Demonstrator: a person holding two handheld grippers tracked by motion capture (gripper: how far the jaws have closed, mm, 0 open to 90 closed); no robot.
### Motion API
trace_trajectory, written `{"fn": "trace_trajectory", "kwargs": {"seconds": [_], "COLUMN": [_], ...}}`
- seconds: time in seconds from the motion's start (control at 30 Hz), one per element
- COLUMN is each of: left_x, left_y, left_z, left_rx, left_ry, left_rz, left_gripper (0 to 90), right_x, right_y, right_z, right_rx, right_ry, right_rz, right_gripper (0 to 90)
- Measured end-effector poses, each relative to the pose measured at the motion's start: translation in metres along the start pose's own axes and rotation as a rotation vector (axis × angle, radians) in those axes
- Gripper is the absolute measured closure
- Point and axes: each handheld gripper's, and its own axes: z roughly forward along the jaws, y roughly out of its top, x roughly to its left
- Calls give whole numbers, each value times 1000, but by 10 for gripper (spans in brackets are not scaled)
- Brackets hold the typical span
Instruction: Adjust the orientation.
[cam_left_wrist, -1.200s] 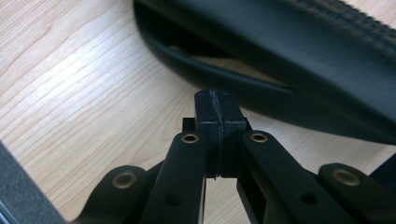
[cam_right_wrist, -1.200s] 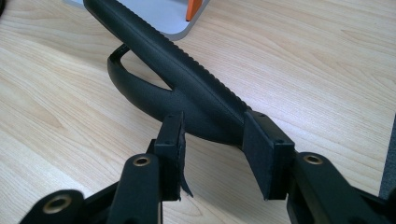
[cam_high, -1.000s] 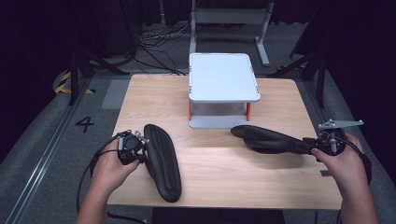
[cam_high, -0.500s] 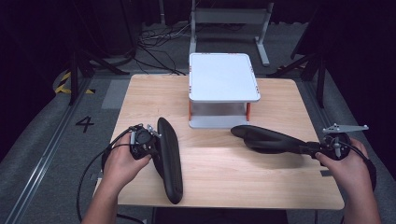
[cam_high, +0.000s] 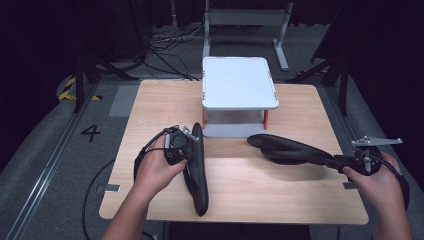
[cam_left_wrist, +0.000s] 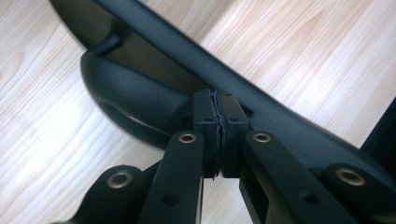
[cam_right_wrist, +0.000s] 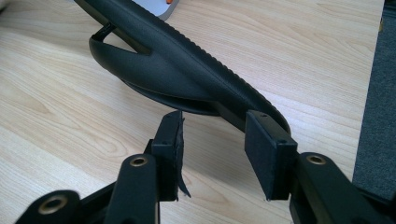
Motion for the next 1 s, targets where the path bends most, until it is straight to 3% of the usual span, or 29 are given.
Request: {"fn": "trace_trajectory", "kwargs": {"seconds": [0.07, 0.13, 0.23, 0.3, 0.53, 0.7, 0.9, 1.0], "left_x": [-5, -9, -10, -10, 1, 12, 22, 18], "left_y": [9, 15, 22, 21, -2, -27, -38, -38], "left_z": [7, 11, 14, 16, 26, 46, 75, 86], "left_rx": [-22, -32, -58, -62, 36, 157, 201, 230], "left_ry": [-24, -21, -51, -44, -27, -28, -29, -70], "left_rz": [17, 34, 37, 40, -7, -36, -60, -45], "left_gripper": [884, 877, 862, 840, 792, 812, 829, 843], "right_x": [0, -1, -1, -1, 0, 2, 7, 10], "right_y": [0, 0, 0, 0, 2, 3, 6, 7], "right_z": [0, 1, 1, 1, 1, 1, 7, 12], "right_rx": [-1, -1, 0, -1, -10, -8, 2, 11], "right_ry": [2, 3, 1, 2, 8, 10, 22, 27], "right_rz": [-1, 0, 0, -2, -4, -14, -34, -46], "right_gripper": [578, 577, 576, 574, 568, 568, 563, 560]}}
